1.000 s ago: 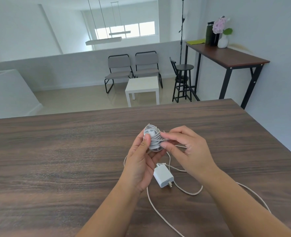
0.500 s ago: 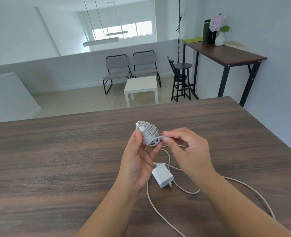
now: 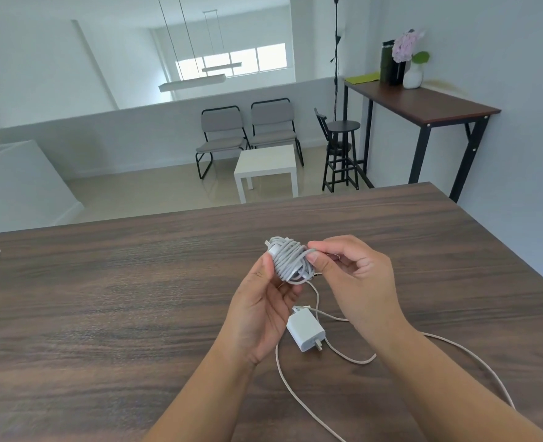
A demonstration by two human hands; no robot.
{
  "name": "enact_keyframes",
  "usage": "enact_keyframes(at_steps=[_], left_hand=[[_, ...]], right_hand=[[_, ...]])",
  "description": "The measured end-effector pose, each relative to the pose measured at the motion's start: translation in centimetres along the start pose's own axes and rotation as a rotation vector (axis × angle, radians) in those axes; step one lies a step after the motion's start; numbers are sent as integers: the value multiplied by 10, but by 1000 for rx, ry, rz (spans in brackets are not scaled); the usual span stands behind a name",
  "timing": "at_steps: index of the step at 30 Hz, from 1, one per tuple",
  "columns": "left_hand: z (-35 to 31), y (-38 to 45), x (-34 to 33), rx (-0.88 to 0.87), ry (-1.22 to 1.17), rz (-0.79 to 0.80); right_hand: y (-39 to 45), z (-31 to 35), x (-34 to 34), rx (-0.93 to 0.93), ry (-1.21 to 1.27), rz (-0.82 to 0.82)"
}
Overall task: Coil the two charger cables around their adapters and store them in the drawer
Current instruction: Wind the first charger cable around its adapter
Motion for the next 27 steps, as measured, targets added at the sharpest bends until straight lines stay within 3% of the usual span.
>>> enact_keyframes(at_steps=[8, 15, 27], left_hand=[[-1, 0, 0, 15, -66, 78], [-6, -2, -5, -19, -64, 151], [-8, -2, -3, 25, -155, 145]], right_hand=[[-7, -1, 1, 57, 137, 37], [-16, 8, -2, 244, 83, -10], [-14, 5, -3, 43, 111, -9]])
Point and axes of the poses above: each hand's wrist, its own y-axis towards the middle knuckle, its own x-axis out of the back of the hand, z = x × y, the point moved 3 cm from there along y, towards the middle knuckle, and after that the axes turned 8 degrees about y, right-handed, at the moved point
